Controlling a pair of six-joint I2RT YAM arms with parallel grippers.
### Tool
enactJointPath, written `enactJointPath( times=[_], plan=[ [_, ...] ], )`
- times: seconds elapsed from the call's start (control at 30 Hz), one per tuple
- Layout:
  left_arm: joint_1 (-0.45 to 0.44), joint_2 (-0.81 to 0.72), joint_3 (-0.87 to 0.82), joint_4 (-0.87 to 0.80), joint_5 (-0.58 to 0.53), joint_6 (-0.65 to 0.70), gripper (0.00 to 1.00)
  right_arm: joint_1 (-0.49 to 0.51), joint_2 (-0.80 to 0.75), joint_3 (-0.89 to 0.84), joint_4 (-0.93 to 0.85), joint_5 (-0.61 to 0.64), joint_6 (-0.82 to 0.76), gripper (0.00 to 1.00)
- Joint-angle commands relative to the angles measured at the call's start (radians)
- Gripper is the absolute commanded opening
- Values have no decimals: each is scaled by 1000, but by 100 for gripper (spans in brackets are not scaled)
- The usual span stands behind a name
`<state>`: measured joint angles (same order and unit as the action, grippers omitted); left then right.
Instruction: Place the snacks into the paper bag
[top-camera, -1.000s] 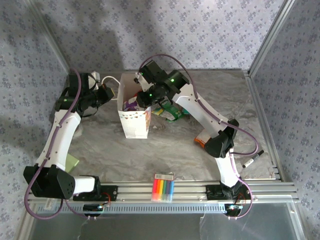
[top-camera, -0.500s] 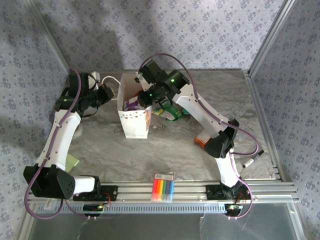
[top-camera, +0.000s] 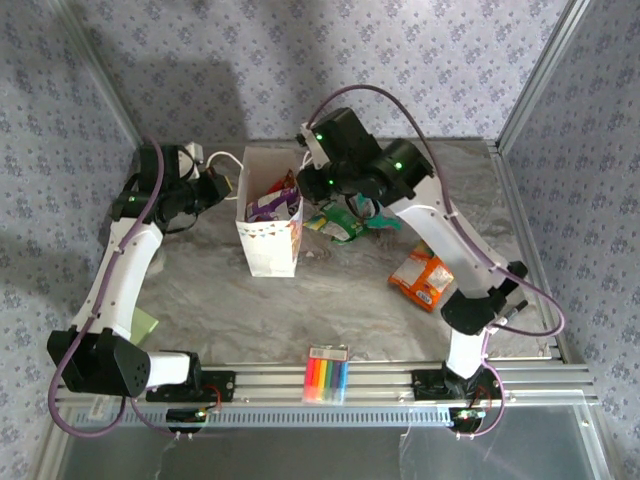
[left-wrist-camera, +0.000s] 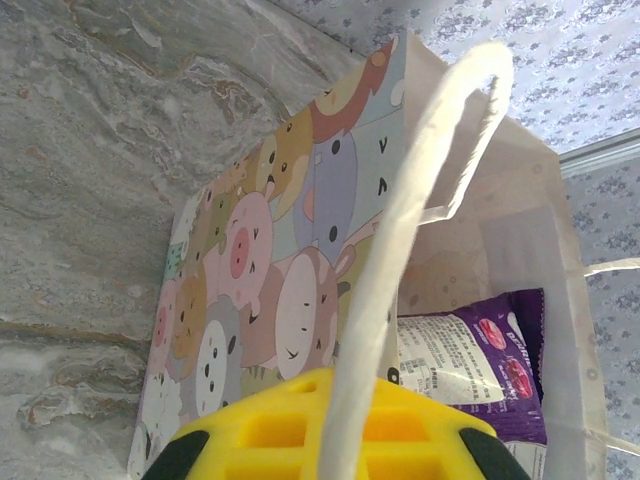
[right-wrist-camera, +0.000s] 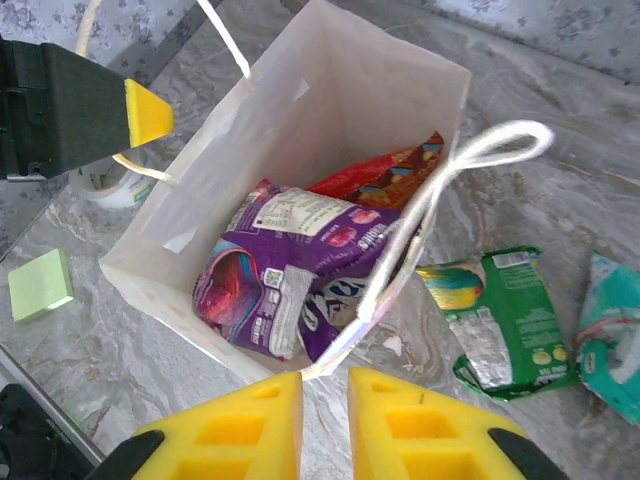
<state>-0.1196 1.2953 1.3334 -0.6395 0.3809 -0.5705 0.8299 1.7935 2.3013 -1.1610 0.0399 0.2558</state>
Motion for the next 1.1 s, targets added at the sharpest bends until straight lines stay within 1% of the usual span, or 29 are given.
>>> enactJointPath(
  times=[0.0, 0.17, 0.5, 0.63, 0.77, 0.83, 0.93, 1.0, 1.07],
  plan=[
    [-8, 4, 42, -25, 23, -6, 6, -5, -64, -72, 6, 60, 16, 21],
    [-13, 3, 51, -33, 21, -3, 6, -31, -186, -245, 52, 77, 46, 23],
    [-21, 9, 70, -32, 10, -1, 6, -153, -435, -637, 155, 53, 158, 29],
    [-29, 22, 89, -74, 7, 3, 6, -201, -501, -722, 210, 4, 178, 30],
    [-39, 30, 92, -78, 4, 2, 6, -249, -533, -777, 210, 10, 190, 33],
    [-41, 29, 90, -81, 0, 1, 6, -277, -548, -818, 220, -10, 193, 39],
    [-44, 29, 95, -90, -8, 7, 7, -316, -580, -898, 249, -40, 206, 42],
    [-45, 28, 97, -94, -12, 9, 7, -341, -620, -969, 270, -43, 231, 47],
    [-46, 30, 99, -95, -14, 10, 7, -377, -660, -1031, 285, -47, 259, 49]
  ],
)
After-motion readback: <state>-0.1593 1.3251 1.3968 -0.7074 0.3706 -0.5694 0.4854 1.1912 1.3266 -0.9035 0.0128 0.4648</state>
